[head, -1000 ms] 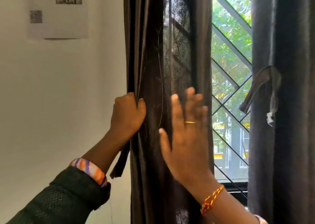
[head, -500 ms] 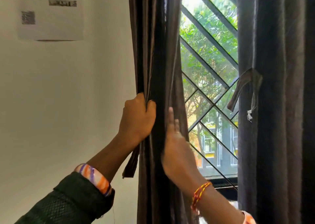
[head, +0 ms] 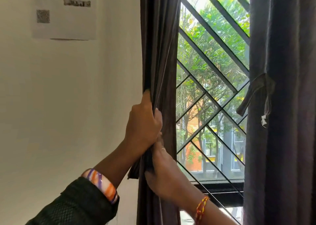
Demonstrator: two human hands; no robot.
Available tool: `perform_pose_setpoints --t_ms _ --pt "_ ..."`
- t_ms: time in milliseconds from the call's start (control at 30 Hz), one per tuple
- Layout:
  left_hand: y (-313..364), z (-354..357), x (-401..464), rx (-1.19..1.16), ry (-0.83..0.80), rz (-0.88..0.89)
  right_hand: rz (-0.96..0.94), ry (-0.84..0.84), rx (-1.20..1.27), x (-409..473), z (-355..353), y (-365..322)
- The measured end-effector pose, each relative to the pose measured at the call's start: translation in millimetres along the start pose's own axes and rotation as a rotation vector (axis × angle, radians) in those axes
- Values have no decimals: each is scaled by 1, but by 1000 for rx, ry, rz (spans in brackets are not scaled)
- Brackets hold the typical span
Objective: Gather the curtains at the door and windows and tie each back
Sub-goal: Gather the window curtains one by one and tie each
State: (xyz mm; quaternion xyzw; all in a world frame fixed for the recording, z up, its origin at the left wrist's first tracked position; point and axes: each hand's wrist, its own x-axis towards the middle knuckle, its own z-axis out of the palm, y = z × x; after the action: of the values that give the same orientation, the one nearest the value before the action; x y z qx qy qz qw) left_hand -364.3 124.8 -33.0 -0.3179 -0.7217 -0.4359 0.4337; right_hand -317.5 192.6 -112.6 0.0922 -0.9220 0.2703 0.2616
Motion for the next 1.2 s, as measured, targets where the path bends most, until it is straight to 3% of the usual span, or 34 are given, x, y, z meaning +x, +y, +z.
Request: perform_pose_setpoints --t_ms 100,200,300,400,600,700,833,933,1033,1200 --pt "-1 -5 -7 110 28 22 33 -77 326 2 -20 4" --pt "2 -5 -12 161 55 -87 104 105 742 13 -59 -7" --pt "10 8 -22 231 -44 -6 72 118 808 21 -87 -27" --pt "22 21 -41 110 -155 142 107 158 770 28 -95 -31" --pt "13 27 -62 -374 -348 158 317 330 775 23 -83 -1" --pt "5 18 -60 -577 -458 42 367 368 800 22 -77 4" --pt "-4 3 -44 -668 -444 -155 354 424 650 26 -67 9" --pt "-18 -1 -39 -633 -265 -440 329 486 342 22 -55 17" --pt "-42 4 -46 -334 -38 -490 278 496 191 13 -49 20" --pt "-55 16 -62 -191 -180 -476 294 376 170 1 -28 38"
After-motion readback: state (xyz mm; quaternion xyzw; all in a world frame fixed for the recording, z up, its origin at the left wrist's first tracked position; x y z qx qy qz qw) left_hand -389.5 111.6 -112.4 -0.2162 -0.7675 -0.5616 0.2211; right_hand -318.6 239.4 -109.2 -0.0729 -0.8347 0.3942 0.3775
